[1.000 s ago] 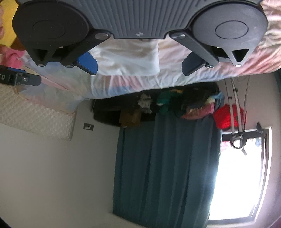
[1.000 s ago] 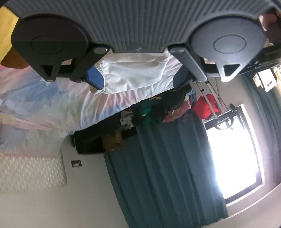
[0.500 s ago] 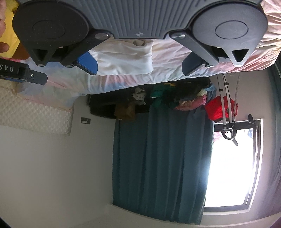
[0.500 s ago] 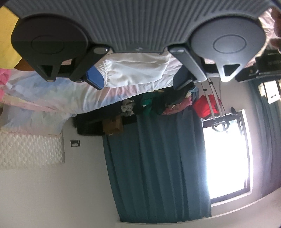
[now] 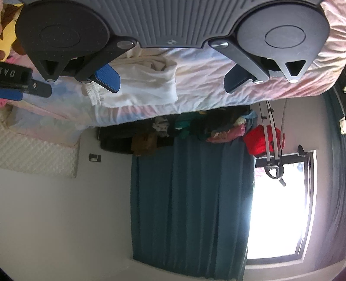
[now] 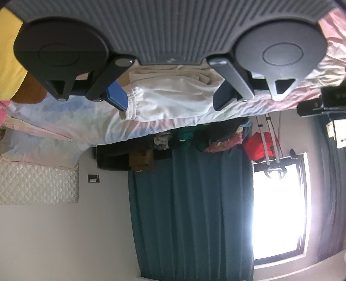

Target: Fold clothes

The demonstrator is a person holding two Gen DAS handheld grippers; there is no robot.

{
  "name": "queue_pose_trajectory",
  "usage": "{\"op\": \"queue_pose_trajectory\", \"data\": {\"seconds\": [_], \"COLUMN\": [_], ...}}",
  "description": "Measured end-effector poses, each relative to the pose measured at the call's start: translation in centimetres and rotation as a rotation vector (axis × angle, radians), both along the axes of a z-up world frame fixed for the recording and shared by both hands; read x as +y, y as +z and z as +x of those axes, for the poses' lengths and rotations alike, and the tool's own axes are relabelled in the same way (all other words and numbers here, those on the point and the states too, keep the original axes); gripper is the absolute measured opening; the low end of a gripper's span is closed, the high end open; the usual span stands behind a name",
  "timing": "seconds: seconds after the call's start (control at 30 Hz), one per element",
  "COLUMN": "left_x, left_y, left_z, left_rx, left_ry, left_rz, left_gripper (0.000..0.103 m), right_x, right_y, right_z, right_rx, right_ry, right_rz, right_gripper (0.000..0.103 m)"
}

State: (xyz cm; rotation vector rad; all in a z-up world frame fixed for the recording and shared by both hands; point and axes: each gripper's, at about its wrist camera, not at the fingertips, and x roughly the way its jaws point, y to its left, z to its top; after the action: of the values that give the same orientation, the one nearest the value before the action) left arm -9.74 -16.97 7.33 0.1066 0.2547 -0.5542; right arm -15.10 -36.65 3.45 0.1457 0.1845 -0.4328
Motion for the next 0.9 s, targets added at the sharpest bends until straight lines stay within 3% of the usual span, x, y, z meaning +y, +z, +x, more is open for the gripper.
{"op": "queue_pose_trajectory", "data": {"seconds": [0.33,0.57,0.9], "left_x": [-1.5,-1.7,-1.4], "left_y": [-3.3,-4.3,-5.0], "left_z": [1.2,1.3,1.3], "left_rx": [0.019,0.028,0.039], "left_ry": [0.008,0.014,0.022], "left_rz": [0.046,0.049,0.041], "left_gripper": [0.103,0.103,0.103], "right_x": [-0.3,0.0,0.9], "right_y": [-3.0,-4.0,-4.4], "right_z": [1.7,2.8,2.8], "right_rx": [0.027,0.1,0.073], "right_ry": [0.002,-0.011,-0.016], "right_rz": [0.011,0.002,-0.057], "right_gripper": [0.087,0.087,0.087]}}
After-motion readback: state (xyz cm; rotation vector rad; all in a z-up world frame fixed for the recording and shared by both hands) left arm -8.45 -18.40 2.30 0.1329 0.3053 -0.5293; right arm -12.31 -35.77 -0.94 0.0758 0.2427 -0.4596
